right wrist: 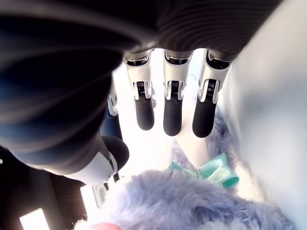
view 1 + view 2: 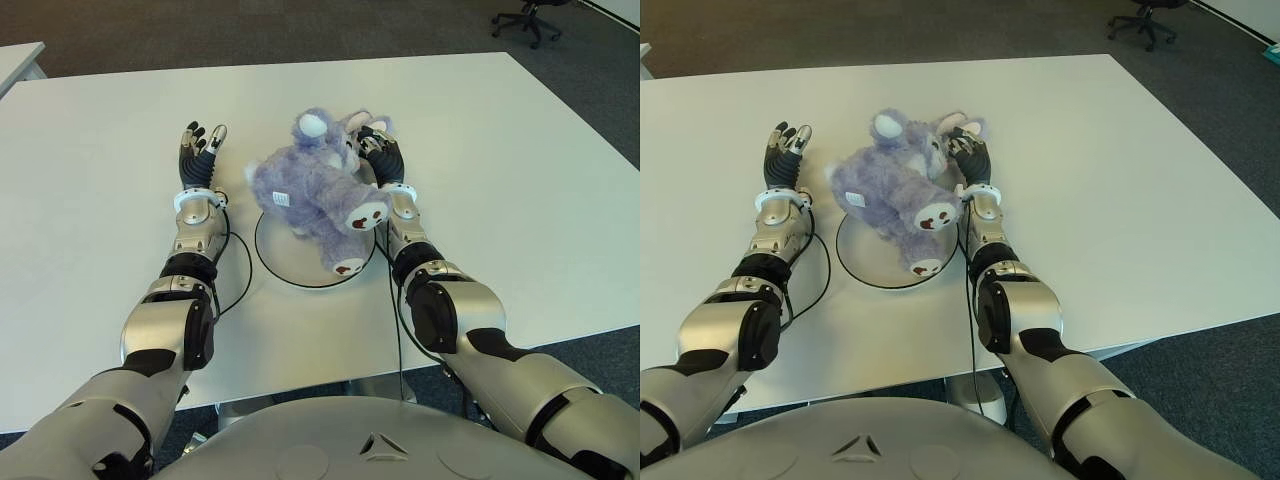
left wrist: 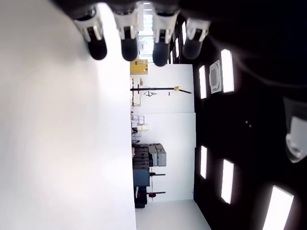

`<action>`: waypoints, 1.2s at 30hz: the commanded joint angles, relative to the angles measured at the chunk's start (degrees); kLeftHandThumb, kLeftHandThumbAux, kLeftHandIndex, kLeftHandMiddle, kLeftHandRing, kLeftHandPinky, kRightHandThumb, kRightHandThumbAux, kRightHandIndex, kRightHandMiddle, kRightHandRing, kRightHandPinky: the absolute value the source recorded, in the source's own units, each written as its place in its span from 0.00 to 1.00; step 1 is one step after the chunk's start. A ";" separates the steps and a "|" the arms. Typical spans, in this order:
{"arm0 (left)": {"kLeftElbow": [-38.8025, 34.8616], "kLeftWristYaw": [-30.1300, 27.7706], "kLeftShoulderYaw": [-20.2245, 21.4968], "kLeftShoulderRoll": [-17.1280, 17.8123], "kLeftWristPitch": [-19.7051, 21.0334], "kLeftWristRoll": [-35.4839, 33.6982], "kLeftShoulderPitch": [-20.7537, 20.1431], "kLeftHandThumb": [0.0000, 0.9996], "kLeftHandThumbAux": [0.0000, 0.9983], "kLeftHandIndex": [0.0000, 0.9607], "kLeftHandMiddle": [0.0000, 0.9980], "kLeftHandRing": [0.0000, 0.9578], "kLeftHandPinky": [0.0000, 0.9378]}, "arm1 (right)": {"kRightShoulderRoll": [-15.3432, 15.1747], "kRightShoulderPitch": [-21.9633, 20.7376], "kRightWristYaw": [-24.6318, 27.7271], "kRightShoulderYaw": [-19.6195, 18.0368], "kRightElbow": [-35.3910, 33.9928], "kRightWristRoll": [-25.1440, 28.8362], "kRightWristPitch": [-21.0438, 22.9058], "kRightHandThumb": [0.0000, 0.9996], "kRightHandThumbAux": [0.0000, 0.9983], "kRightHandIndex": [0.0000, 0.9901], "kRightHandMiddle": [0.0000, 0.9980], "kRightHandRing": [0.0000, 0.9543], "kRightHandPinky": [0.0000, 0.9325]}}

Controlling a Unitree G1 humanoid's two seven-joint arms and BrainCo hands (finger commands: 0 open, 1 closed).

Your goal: Put the doll into the plate.

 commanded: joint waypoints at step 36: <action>4.73 -5.50 -0.25 -0.78 -2.67 -1.07 5.75 0.00 0.54 0.10 0.14 0.11 0.05 | 0.93 6.49 -0.22 -0.45 4.67 0.55 4.58 0.68 0.74 0.40 0.18 0.20 0.26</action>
